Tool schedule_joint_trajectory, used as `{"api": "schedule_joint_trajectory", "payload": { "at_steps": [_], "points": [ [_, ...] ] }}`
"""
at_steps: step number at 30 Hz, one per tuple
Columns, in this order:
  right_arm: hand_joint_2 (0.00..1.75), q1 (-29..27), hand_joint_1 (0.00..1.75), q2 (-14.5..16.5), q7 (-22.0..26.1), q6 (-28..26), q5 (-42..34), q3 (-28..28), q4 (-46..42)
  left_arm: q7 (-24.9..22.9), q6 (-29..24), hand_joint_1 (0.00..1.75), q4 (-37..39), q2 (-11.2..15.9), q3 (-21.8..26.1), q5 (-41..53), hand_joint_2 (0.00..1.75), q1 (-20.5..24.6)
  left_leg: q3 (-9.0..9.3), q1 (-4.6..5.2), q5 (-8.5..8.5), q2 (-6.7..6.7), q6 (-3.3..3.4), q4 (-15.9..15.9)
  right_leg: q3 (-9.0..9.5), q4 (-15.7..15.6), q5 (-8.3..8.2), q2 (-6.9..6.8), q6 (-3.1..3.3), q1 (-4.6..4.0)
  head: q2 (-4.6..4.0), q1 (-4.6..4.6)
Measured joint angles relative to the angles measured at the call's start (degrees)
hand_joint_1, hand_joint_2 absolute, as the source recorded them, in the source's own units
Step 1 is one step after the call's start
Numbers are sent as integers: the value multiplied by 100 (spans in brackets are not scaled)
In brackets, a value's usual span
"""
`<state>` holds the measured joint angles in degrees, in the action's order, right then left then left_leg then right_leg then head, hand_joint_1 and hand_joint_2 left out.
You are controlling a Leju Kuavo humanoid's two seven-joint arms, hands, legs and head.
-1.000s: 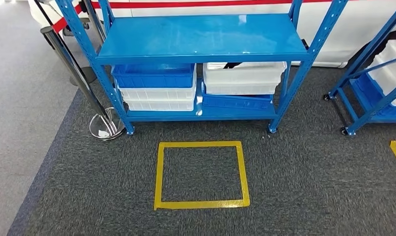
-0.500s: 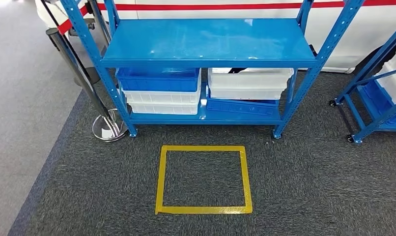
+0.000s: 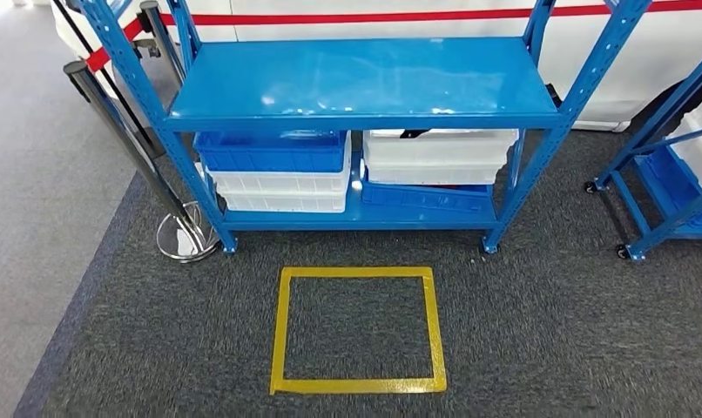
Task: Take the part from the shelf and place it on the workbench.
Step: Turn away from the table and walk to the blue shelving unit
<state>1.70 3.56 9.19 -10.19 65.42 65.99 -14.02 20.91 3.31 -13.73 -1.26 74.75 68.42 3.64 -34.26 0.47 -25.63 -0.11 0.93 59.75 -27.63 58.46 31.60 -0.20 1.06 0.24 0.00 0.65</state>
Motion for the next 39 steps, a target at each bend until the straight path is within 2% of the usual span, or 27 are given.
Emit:
{"api": "schedule_joint_trajectory", "payload": {
  "at_steps": [2, 4, 5, 7, 8, 9, 10, 12, 13, 14, 18, 19, 20, 22, 23, 24, 25, 26, 27, 28, 29, 30, 31, 33, 35, 38, 39],
  "points": [
    [0, 4, 0, -2, -2, 1, 5, 0, -3, -6, -1, 0, 0, -2, 1, -1, 0, -2, 117, -18, -21, 20, 52, -139, 48, 18, -43, -11, -80, 4, 0, 7],
    [0, 5, 0, 0, -2, 3, 11, 0, -4, -7, 1, 0, 0, -5, 0, -1, 0, -4, 310, -53, -41, 38, 108, -278, -48, 303, 15, -2, -135, 8, -1, -19],
    [0, 10, 0, 1, -3, 4, 14, 0, -4, -6, 1, 0, 0, -8, -1, -1, 0, -2, 385, -62, -61, 40, 127, -323, -209, 580, 125, 6, -147, 15, -1, -33],
    [0, 18, 0, -2, -3, 3, 17, 2, -4, -5, 2, 0, 0, -13, -1, -1, 0, 3, 468, -59, -126, 42, 150, -340, -692, 1233, 400, 15, -182, 31, 0, -52],
    [0, 16, 0, -5, -4, 3, 17, 2, -5, -6, 2, 0, 0, -15, -1, -1, 0, 0, 505, -59, -165, 47, 147, -339, -898, 1438, 441, 15, -207, 40, 0, -53],
    [0, 11, 0, -8, -4, 2, 17, 2, -5, -7, 2, 0, 0, -18, 0, -1, 0, -7, 556, -59, -209, 53, 138, -338, -1026, 1480, 364, 14, -229, 49, 0, -55],
    [0, 4, 0, -9, -5, 2, 17, 1, -5, -7, 2, 0, 0, -21, 0, -1, 0, -13, 619, -62, -258, 60, 122, -337, -1043, 1319, 153, 13, -239, 57, 0, -56],
    [0, -8, 0, -9, -6, 2, 23, 1, -5, -8, 2, 0, 0, -32, 1, -1, 0, -21, 759, -66, -370, 66, 74, -336, -869, 646, -412, 13, -213, 63, 0, -61],
    [0, -6, 0, -9, -7, 2, 30, 3, -5, -10, 2, 0, 0, -36, 1, -1, 0, -16, 806, -63, -423, 68, 40, -328, -789, 341, -539, 9, -189, 50, 0, -64],
    [0, -3, 0, -9, -6, 2, 40, 5, -7, -13, 3, 0, 0, -39, 1, -1, 0, -9, 826, -57, -473, 65, -1, -323, -741, 158, -604, 8, -153, 36, 0, -65],
    [0, -12, 0, -9, -17, 0, 63, 13, -14, -25, 4, 0, -1, -43, 0, 2, 0, 15, 893, -54, -570, 54, -135, -174, -626, 48, -521, 20, -1, 33, 0, -30],
    [0, -16, 0, -9, -17, 0, 64, 14, -14, -25, 5, 0, -1, -44, 0, 2, 0, 21, 826, -61, -620, 51, -159, -4, -565, 33, -490, 16, 35, 37, 0, -19],
    [0, -11, 0, -8, -18, 0, 66, 16, -14, -26, 5, 0, -1, -44, -1, 2, 0, 30, 677, -72, -712, 47, -182, 281, -510, 20, -459, 14, 64, 44, 0, -9],
    [0, -3, 0, -8, -17, 0, 67, 25, -14, -26, 4, 0, -2, -47, 0, 2, 0, 41, 211, -85, -992, 44, -223, 1026, -425, 14, -376, 14, 98, 41, 0, 8],
    [0, 0, 0, -7, -16, 0, 67, 31, -14, -26, 4, 0, -2, -48, 0, 1, 0, 36, -13, -90, -1106, 44, -236, 1306, -376, 14, -330, 18, 101, 40, 0, 7],
    [0, -3, 0, -8, -16, 0, 67, 36, -14, -27, 5, 0, -1, -50, 1, 1, 0, 25, -166, -95, -1129, 44, -244, 1427, -313, 14, -278, 21, 99, 38, 0, 8],
    [0, -7, 0, -8, -17, 0, 68, 39, -14, -27, 5, 0, -1, -52, 1, 1, 0, 13, -232, -98, -1027, 43, -240, 1361, -237, 14, -222, 23, 93, 38, -1, 8],
    [0, -13, 0, -8, -17, 0, 68, 42, -14, -27, 5, 0, -1, -55, 1, 1, 0, 4, -223, -101, -823, 43, -230, 1145, -156, 14, -166, 23, 84, 37, -1, 8],
    [0, -23, 0, -8, -18, 1, 68, 43, -14, -28, 5, 0, -1, -55, 1, 1, 0, -3, -162, -101, -497, 37, -205, 782, -78, 10, -104, 21, 69, 37, -1, 8],
    [0, -22, 0, -7, -22, 2, 70, 45, -14, -29, 3, 0, -1, -56, 1, 1, 0, -5, -105, -86, -271, 28, -177, 468, -10, 11, -50, 20, 50, 35, -1, 2],
    [0, -14, 0, -7, -28, 5, 72, 48, -14, -31, 1, 0, -2, -55, 0, 1, 0, -7, -56, -67, -128, 20, -142, 226, 28, 13, -3, 23, 21, 32, 0, 1],
    [0, -5, 0, -7, -37, 11, 74, 50, -14, -35, -1, 0, -2, -55, -1, 2, 0, -14, -28, -47, -37, 13, -102, 72, 66, 19, 31, 26, -14, 29, 0, 3],
    [0, 9, 0, -7, -46, 15, 75, 52, -14, -43, -3, 0, -2, -55, -1, 2, 0, -18, -14, -30, -85, 11, -64, 49, 91, 34, 38, 29, -52, 23, 0, 5],
    [0, 19, 0, -8, -59, 20, 76, 55, -14, -57, -5, 0, -2, -55, 0, 3, 0, -20, 96, -44, -58, 29, 15, -34, 130, 99, 30, 26, -113, 18, 0, 12],
    [0, 37, 0, -6, -65, 21, 81, 57, -13, -64, -5, 0, -2, -57, 1, 3, 0, -5, 235, -65, -76, 45, 77, -130, -41, 446, 103, 23, -148, 25, -1, -5],
    [0, 52, 0, -7, -68, 21, 95, 69, -14, -75, -5, 0, -2, -60, 1, 3, 0, 5, 332, -59, -151, 46, 134, -171, -740, 1400, 494, 26, -191, 42, -1, -17],
    [0, 45, 0, -8, -69, 20, 99, 76, -14, -79, -5, 0, -2, -61, 1, 4, 0, 0, 369, -59, -189, 51, 136, -170, -920, 1556, 534, 25, -202, 47, 0, -17]
  ]
}}
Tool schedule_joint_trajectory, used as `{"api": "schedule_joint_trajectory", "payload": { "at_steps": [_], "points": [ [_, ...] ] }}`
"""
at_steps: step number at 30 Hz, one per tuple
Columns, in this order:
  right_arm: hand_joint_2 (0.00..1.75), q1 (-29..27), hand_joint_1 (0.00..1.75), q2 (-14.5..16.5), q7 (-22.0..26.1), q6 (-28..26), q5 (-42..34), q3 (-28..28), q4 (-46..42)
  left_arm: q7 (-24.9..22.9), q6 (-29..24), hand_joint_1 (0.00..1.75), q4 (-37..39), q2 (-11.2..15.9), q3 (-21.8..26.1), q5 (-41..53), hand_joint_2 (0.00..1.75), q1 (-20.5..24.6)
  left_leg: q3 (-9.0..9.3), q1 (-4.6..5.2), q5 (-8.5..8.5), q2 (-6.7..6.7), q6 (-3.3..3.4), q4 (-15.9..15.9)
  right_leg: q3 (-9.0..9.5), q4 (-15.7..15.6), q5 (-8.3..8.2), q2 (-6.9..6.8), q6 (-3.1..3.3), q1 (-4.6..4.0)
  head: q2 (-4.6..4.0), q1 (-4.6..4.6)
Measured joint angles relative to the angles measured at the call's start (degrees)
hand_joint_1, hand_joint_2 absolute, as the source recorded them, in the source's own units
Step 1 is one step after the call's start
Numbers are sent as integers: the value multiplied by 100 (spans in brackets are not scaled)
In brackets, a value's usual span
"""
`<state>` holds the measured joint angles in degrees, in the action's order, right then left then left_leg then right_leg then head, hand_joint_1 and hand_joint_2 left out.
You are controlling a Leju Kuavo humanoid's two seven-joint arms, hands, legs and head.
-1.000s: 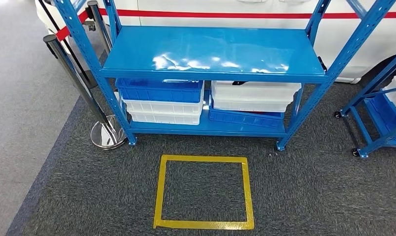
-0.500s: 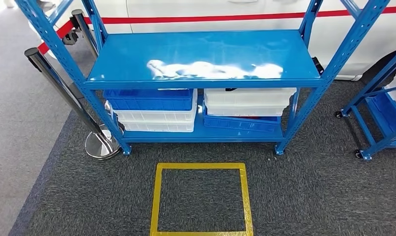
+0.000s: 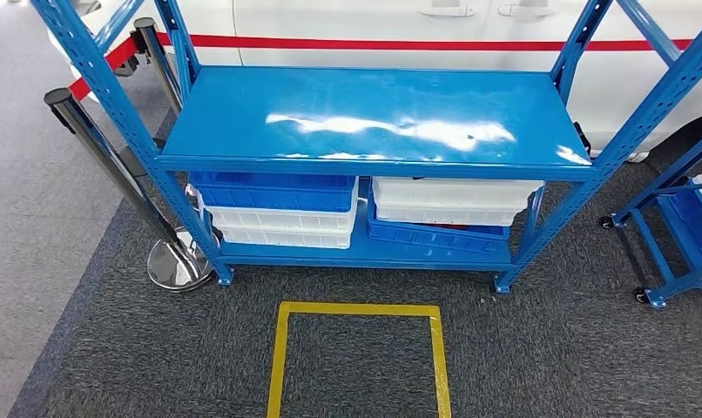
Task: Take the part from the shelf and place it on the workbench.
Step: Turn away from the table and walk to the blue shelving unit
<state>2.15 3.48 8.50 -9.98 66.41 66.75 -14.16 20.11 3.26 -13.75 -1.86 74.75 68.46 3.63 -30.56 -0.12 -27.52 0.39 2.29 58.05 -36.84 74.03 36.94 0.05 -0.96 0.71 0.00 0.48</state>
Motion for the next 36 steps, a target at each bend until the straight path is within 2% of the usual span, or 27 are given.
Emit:
{"api": "schedule_joint_trajectory", "payload": {
  "at_steps": [1, 2, 3, 4, 6, 8, 10, 11, 12, 14, 15, 16, 17, 19, 20, 22, 23, 26, 27, 28, 30, 31, 32, 33, 34, 35, 36],
  "points": [
    [0, -9, 0, -1, -1, -1, 4, 8, 0, -4, 0, 0, 0, -2, 0, 1, 0, -8, 53, -2, -43, 5, -8, 0, -91, -25, -87, -1, -6, 5, 0, -2],
    [0, -16, 0, -1, -3, -1, 8, 13, 0, -6, 0, 0, 0, -6, 0, 1, 0, -15, 120, -6, -91, 10, -23, 0, -83, -241, -308, -2, -10, 9, 0, -2],
    [0, -22, 0, -1, -4, -1, 12, 16, 0, -7, 0, 0, 0, -11, 0, 2, 0, -18, 193, -9, -144, 12, -42, 0, -3, -590, -609, -3, -10, 13, 0, -3],
    [0, -26, 0, -1, -6, -1, 15, 22, 0, -8, 0, 0, 0, -16, 0, 1, 0, -16, 262, -6, -197, 12, -69, 5, 86, -923, -835, -3, -3, 8, -1, -2],
    [0, -20, 0, 1, -7, -1, 23, 37, 0, -9, -2, 0, -1, -20, 0, 0, 0, -1, 329, 8, -294, 11, -139, 6, 192, -1315, -959, -8, 45, -15, -1, -4],
    [0, -22, 0, 2, -7, -2, 36, 53, 0, -11, -4, 0, -2, -21, 0, 1, 0, 11, 379, 21, -340, 10, -215, 29, 226, -1372, -920, -6, 118, -19, 0, 2],
    [0, -36, 0, 2, -6, -1, 46, 59, 0, -14, -7, 0, -2, -20, 0, 2, 0, 13, 406, 14, -387, 1, -271, 136, 310, -1413, -980, -8, 184, 3, 0, 14],
    [0, -37, 0, 2, -4, -1, 50, 60, 0, -15, -8, 0, -2, -20, 0, 2, 0, 17, 326, 7, -457, -3, -300, 309, 354, -1424, -965, -13, 216, 7, 0, 16],
    [0, -34, 0, 2, -2, -1, 52, 61, 0, -16, -9, 0, -2, -19, 0, 2, 0, 23, 167, -4, -576, -8, -328, 596, 385, -1433, -948, -17, 243, 11, 0, 21],
    [0, -26, 0, 2, 1, 0, 55, 64, 0, -16, -10, 0, -2, -20, 0, 2, 0, 29, -298, -13, -888, -9, -374, 1337, 426, -1436, -898, -16, 277, 8, 0, 26],
    [0, -25, 0, 2, 1, 1, 56, 66, 0, -17, -11, 0, -2, -20, 0, 2, 0, 23, -512, -15, -990, -9, -383, 1616, 455, -1436, -868, -13, 282, 6, 0, 26],
    [0, -27, 0, 2, 1, 1, 56, 67, 0, -19, -11, 0, -2, -21, 0, 2, 0, 12, -648, -15, -974, -9, -380, 1717, 495, -1435, -833, -10, 283, 4, 0, 25],
    [0, -30, 0, 2, 1, 2, 56, 68, 0, -20, -11, 0, -2, -21, 0, 2, 0, 3, -697, -15, -830, -9, -369, 1629, 547, -1435, -794, -8, 280, 1, 0, 27],
    [0, -39, 0, 3, -1, 2, 58, 69, 0, -20, -11, 0, -2, -19, 0, 2, 0, -10, -543, -7, -259, -16, -318, 936, 660, -1440, -715, -6, 265, -4, -1, 26],
    [0, -39, 0, 7, -2, 4, 60, 72, 0, -20, -11, 0, -2, -17, 0, 3, 0, -11, -458, 10, -84, -26, -285, 600, 703, -1440, -683, -3, 252, -9, -1, 24],
    [0, -29, 0, 16, -4, 8, 60, 75, 0, -21, -12, 0, -3, -15, 0, 7, 0, -16, -379, 48, 17, -44, -208, 251, 725, -1445, -631, 6, 199, -15, -1, 22],
    [0, -18, 0, 19, -5, 9, 60, 78, 0, -22, -13, 0, -3, -12, 0, 8, 0, -20, -378, 64, -21, -43, -172, 251, 737, -1453, -611, 10, 164, -19, 0, 20],
    [0, -16, 0, 20, -7, 13, 67, 79, -4, -25, -15, 0, -4, -6, 0, 9, 0, -25, -246, 16, 117, -31, -59, 126, 782, -1372, -494, 4, 57, -33, 0, 8],
    [0, -14, 0, 22, -7, 15, 73, 80, -5, -27, -17, 0, -4, -7, 0, 12, 0, -20, -200, -1, 135, -32, -33, 81, 701, -1178, -383, 3, 30, -35, 0, -4],
    [0, -13, 0, 25, -7, 18, 79, 82, -5, -30, -21, 0, -4, -8, 0, 16, 0, -14, -173, 0, 134, -36, -13, 62, 529, -866, -234, 3, 10, -26, 0, -15],
    [0, -11, 0, 27, -7, 24, 93, 97, -5, -39, -34, 0, -4, -9, 0, 28, 0, -7, -152, 8, 101, -35, 16, 57, 84, -178, 15, 1, -24, -20, 0, -27],
    [0, -16, 0, 27, -8, 27, 98, 105, -6, -43, -38, 0, -4, -10, 0, 32, 0, -9, -136, 12, 80, -29, 23, 58, -71, 2, 5, 1, -34, -16, 0, -27],
    [0, -21, 0, 27, -8, 30, 104, 111, -7, -47, -42, 0, -4, -11, 0, 34, 0, -14, -111, 13, 58, -21, 21, 58, -122, -28, -132, 1, -38, -11, 0, -27],
    [0, -25, 0, 27, -8, 31, 106, 114, -7, -51, -44, 0, -4, -13, 0, 34, 0, -17, -76, 13, 33, -12, 12, 59, -63, -273, -370, 0, -33, -7, 0, -28],
    [0, -26, 0, 27, -8, 33, 110, 116, -7, -57, -45, 0, -4, -16, 0, 34, 0, -20, -43, 13, 4, -5, -3, 59, 68, -652, -637, 0, -17, -4, 0, -29],
    [0, -22, 0, 26, -8, 33, 114, 120, -7, -64, -49, 0, -4, -20, 0, 34, 0, -19, -17, 24, -31, 0, -27, 66, 206, -1019, -829, -1, 5, -14, 0, -30],
    [0, -14, 0, 26, -9, 34, 118, 125, -7, -73, -55, 0, -4, -23, 0, 33, 0, -15, 0, 33, -60, 3, -56, 69, 315, -1293, -945, 1, 31, -24, 0, -29]
  ]
}}
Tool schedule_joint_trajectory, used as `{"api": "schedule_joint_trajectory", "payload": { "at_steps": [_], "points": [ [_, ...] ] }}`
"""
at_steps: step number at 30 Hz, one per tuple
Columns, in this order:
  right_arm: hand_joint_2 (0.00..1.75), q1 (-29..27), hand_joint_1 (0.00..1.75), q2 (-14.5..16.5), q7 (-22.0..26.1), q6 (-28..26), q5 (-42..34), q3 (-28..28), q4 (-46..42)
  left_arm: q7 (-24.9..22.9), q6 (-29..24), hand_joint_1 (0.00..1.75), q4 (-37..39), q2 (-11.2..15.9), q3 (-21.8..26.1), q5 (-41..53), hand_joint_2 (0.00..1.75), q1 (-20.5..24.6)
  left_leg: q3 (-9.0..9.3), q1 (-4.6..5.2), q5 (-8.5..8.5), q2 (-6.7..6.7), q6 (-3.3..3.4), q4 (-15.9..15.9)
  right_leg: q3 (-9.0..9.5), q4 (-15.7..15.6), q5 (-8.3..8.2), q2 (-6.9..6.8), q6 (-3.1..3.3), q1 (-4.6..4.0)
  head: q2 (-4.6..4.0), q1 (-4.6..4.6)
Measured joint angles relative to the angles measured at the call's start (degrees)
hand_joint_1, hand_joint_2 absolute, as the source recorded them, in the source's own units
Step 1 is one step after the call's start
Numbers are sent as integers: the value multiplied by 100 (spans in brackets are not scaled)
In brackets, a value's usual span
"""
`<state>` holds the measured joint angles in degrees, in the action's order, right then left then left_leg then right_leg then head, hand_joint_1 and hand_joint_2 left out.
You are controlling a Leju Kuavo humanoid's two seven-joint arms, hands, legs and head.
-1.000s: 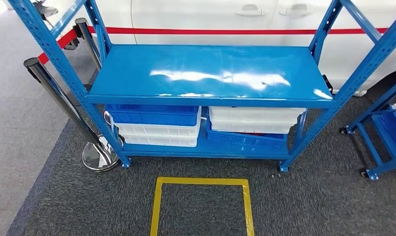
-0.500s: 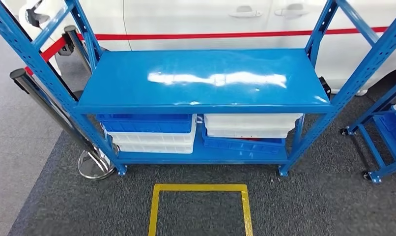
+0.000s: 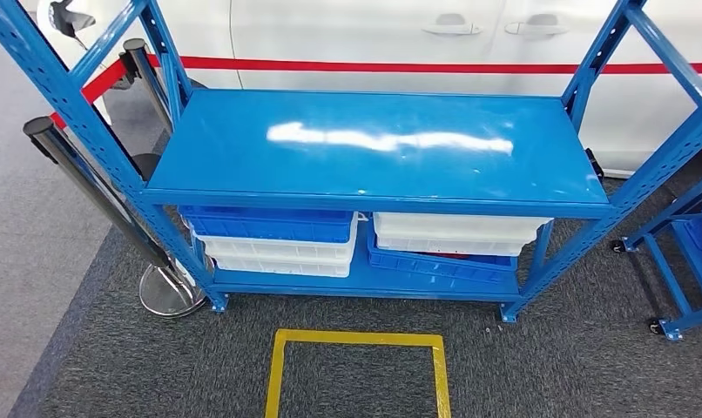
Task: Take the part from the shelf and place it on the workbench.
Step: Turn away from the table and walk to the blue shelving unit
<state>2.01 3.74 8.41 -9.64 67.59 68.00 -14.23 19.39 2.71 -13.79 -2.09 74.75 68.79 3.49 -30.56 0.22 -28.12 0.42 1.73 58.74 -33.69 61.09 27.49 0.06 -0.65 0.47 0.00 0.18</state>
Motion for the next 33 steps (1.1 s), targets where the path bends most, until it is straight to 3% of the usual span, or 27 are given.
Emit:
{"api": "schedule_joint_trajectory", "payload": {
  "at_steps": [2, 5, 7, 9, 11, 12, 15, 16, 19, 21, 24, 25, 26, 27, 29, 31, 33],
  "points": [
    [0, 12, 0, 0, -3, 3, 14, 14, -1, -27, -16, 0, 0, -4, 1, -9, 0, 9, 13, 13, -38, 3, -61, -2, 66, -166, -7, 5, 50, -25, 0, 5],
    [0, 11, 0, 6, -21, 16, 40, 26, -2, -68, -32, 0, -2, -6, 2, -24, 0, 15, 16, 3, -124, -3, -155, 80, 107, -238, -30, 3, 145, 8, 0, 18],
    [0, 11, 0, 11, -32, 28, 44, 31, -2, -79, -39, 0, -4, -3, 4, -25, 0, 17, -182, -23, -402, -9, -215, 547, 142, -282, -39, -10, 199, 33, 0, 43],
    [0, 12, 0, 11, -39, 46, 45, 40, -2, -104, -43, 0, -4, -1, 8, -25, 0, 14, -556, -58, -728, -10, -265, 1277, 151, -282, -24, -17, 224, 35, 0, 58],
    [0, 12, 0, 11, -47, 84, 44, 55, -2, -146, -45, 0, -4, -2, 11, -25, 0, 7, -746, -95, -719, -12, -299, 1567, 169, -277, -4, -15, 218, 37, 0, 61],
    [44, 13, 0, 11, -60, 106, 44, 65, -2, -167, -46, 0, -4, -2, 13, -25, 0, 6, -679, -111, -541, -13, -308, 1372, 188, -272, 12, -13, 206, 40, 0, 63],
    [175, 19, 0, 16, -127, 137, 44, 81, -1, -213, -52, 0, -4, 0, 19, -25, 0, 17, -213, -125, 19, -21, -283, 288, 246, -247, 73, -11, 135, 41, 0, 64],
    [175, 24, 0, 17, -146, 138, 44, 82, -1, -226, -55, 0, -4, -2, 23, -25, 0, 20, -134, -113, 69, -21, -255, 104, 253, -244, 84, -9, 103, 35, 0, 63],
    [175, 41, 0, 32, -195, 156, 38, 90, 0, -256, -73, 0, -4, -7, 42, -22, 0, 23, -108, -91, 81, -14, -145, 9, 264, -267, 87, -6, 2, 30, 0, 63],
    [175, 52, 0, 58, -259, 173, 27, 108, 4, -268, -82, 0, -4, -12, 49, -15, 0, 29, -83, -108, 121, -18, -60, -55, 198, -102, 214, -6, -50, 37, 0, 51],
    [175, 61, 0, 90, -356, 182, 23, 126, 10, -273, -81, 0, -4, -17, 57, -5, 0, 35, -76, -92, 130, -29, 12, -85, -315, 918, 727, -5, -81, 41, 0, 37],
    [175, 59, 0, 97, -371, 182, 23, 127, 11, -274, -80, 0, -4, -19, 61, -5, 0, 35, -75, -81, 124, -29, 21, -82, -483, 1225, 815, -5, -85, 40, 0, 37],
    [175, 56, 0, 102, -379, 182, 23, 128, 14, -275, -79, 0, -4, -21, 64, -5, 0, 34, -68, -72, 116, -27, 27, -80, -562, 1342, 788, -5, -82, 40, 0, 37],
    [175, 56, 0, 107, -383, 182, 23, 129, 16, -276, -79, 0, -4, -24, 68, -5, 0, 34, -56, -65, 107, -22, 28, -76, -527, 1230, 646, -5, -70, 39, 0, 37],
    [175, 60, 0, 114, -386, 181, 23, 131, 20, -278, -79, 0, -4, -29, 74, -5, 0, 36, -22, -59, 78, -12, 9, -65, -200, 505, 229, -5, -20, 30, 0, 35],
    [175, 74, 0, 118, -394, 178, 24, 133, 20, -278, -78, 0, -4, -34, 79, -3, 0, 42, -10, -32, 35, -8, -37, -34, 84, -112, 8, -6, 27, 11, 0, 39],
    [87, 82, 0, 131, -460, 149, 25, 143, 21, -280, -73, 0, -5, -34, 83, 4, 0, 47, -16, -1, 0, -8, -21, -10, 145, -255, -2, -1, 24, 5, 0, 47]
  ]
}}
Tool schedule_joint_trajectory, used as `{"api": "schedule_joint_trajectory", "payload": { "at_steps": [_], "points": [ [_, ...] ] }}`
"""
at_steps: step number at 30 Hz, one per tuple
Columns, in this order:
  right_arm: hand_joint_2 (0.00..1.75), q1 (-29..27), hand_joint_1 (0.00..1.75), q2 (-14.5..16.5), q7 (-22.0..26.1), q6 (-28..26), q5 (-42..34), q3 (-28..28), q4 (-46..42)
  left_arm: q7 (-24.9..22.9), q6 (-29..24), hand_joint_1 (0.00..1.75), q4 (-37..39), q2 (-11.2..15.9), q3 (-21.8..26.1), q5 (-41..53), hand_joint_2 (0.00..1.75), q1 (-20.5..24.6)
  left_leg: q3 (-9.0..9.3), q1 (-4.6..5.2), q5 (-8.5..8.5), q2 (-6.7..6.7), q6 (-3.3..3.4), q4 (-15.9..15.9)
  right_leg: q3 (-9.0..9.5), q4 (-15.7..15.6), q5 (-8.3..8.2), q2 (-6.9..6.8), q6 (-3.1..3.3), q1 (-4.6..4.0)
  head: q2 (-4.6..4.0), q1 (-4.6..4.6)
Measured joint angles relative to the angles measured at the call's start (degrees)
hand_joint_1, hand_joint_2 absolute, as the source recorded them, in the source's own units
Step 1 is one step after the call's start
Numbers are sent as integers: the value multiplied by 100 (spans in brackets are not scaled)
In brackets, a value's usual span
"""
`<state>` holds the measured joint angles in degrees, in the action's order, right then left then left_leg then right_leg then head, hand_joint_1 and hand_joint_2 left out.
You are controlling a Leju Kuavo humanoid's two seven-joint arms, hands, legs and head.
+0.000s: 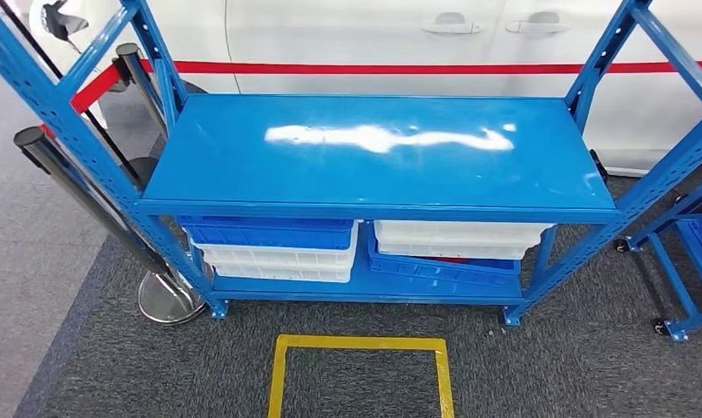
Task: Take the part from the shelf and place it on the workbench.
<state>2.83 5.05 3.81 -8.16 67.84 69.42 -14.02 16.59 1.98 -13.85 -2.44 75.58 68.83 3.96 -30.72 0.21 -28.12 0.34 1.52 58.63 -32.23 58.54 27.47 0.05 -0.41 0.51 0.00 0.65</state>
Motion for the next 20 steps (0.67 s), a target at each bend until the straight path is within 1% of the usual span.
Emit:
{"api": "schedule_joint_trajectory", "payload": {
  "at_steps": [2, 4, 8, 9, 13, 17, 20],
  "points": [
    [0, 0, 0, 17, -92, -80, -23, 32, 1, -2, 7, 0, -1, 1, 2, 8, 0, 3, 8, 1, -8, -2, 35, -11, 8, -2, 6, 6, 1, -5, 0, 4],
    [0, 4, 0, 28, -130, -156, -61, 77, 1, -2, -1, 0, -1, -1, 3, 15, 0, 5, 26, -5, -3, -2, 20, -34, 13, 2, 18, 7, 29, -16, 0, 5],
    [0, 17, 0, 33, -128, -196, -73, 127, 1, -13, -42, 0, -1, -1, 11, 25, 175, 10, 51, -7, 3, -2, -23, -69, 20, 5, 34, 6, 59, -18, 0, 5],
    [0, 20, 0, 33, -126, -197, -72, 132, 1, -18, -56, 0, -1, -1, 13, 25, 175, 11, 54, -9, 4, -1, -30, -73, 21, 6, 37, 5, 63, -20, 0, 5],
    [175, 21, 0, 33, -122, -172, -61, 143, 1, -53, -132, 0, -1, -3, 16, 39, 175, 15, 57, -15, 1, -1, -58, -78, 24, 9, 43, 5, 72, -26, 0, 4],
    [175, 23, 0, 40, -129, -149, -20, 158, 1, -165, -234, 0, -1, -12, 19, 42, 175, 28, 58, -19, -4, -1, -95, -78, 28, 9, 43, 6, 73, -27, 0, 3],
    [175, 23, 0, 42, -131, -145, 14, 158, 1, -210, -260, 0, -1, -16, 20, 39, 175, 33, 58, -19, -5, -1, -99, -76, 32, 8, 43, 6, 72, -25, 0, 3]
  ]
}}
